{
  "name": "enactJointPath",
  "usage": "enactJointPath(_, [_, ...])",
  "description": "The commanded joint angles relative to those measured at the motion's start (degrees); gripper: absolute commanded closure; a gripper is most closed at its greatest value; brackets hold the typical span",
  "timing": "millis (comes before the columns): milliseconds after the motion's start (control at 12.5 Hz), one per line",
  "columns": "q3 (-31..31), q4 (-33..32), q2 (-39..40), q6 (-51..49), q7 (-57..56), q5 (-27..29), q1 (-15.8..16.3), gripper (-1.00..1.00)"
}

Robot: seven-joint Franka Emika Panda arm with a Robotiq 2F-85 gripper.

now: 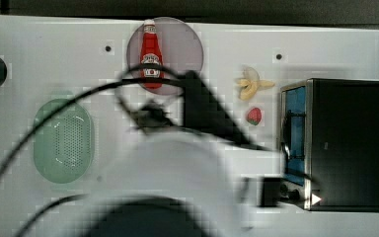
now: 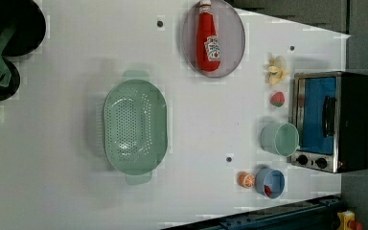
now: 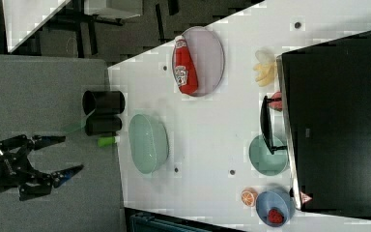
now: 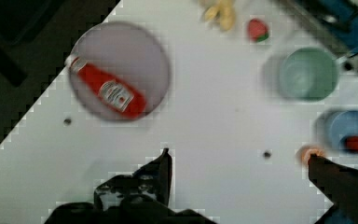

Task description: Drag strainer left to right.

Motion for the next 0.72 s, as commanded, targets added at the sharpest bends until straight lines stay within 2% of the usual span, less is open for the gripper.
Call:
enactJointPath(80, [10.8, -1.6, 6.9, -0.4, 12.3, 0.6, 3.1, -1.0])
enactJointPath(400, [21.0, -3.7, 11.7, 6.3, 38.3, 0.6, 3.2, -1.0])
enactJointPath(720, [27.7, -10.4, 18.8, 21.9, 61.3, -0.9, 3.3, -1.0])
